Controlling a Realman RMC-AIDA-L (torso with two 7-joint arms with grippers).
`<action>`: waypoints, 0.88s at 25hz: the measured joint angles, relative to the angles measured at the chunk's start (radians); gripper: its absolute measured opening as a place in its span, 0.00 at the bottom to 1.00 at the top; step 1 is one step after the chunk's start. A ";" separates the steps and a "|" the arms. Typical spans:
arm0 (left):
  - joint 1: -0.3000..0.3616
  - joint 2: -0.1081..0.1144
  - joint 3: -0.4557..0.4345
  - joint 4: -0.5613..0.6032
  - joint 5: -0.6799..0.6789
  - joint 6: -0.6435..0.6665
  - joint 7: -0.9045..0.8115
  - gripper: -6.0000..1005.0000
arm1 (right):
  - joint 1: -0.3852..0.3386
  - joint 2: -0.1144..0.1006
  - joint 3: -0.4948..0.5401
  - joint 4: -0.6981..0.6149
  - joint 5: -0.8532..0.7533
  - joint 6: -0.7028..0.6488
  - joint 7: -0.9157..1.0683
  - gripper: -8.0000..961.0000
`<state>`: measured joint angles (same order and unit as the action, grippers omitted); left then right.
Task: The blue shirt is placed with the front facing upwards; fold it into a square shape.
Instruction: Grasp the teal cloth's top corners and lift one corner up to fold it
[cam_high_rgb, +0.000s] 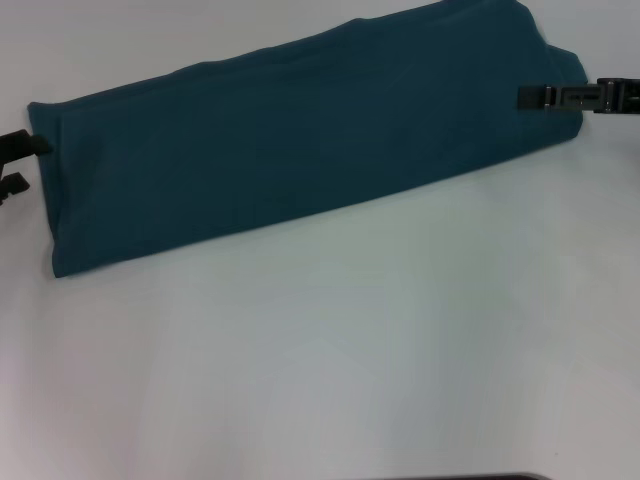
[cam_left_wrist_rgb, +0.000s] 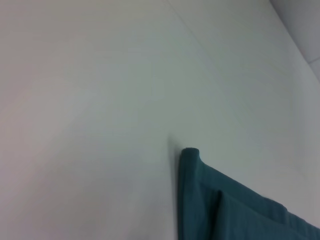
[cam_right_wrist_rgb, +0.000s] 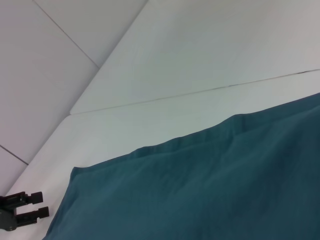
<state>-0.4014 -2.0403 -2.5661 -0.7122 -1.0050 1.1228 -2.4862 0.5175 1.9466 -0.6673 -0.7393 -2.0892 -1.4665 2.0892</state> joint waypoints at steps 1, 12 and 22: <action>0.001 -0.004 -0.001 -0.002 0.000 -0.006 0.002 0.72 | 0.000 0.000 0.000 0.000 0.000 0.000 0.000 0.94; 0.009 -0.007 0.019 0.000 0.000 0.001 0.037 0.72 | -0.002 -0.001 0.002 0.000 0.000 0.000 0.000 0.93; 0.012 -0.008 0.021 0.005 0.000 0.002 0.046 0.72 | -0.003 -0.002 0.005 0.000 0.000 0.000 -0.001 0.93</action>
<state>-0.3893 -2.0481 -2.5453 -0.7069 -1.0047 1.1244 -2.4401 0.5141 1.9450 -0.6625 -0.7393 -2.0892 -1.4664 2.0883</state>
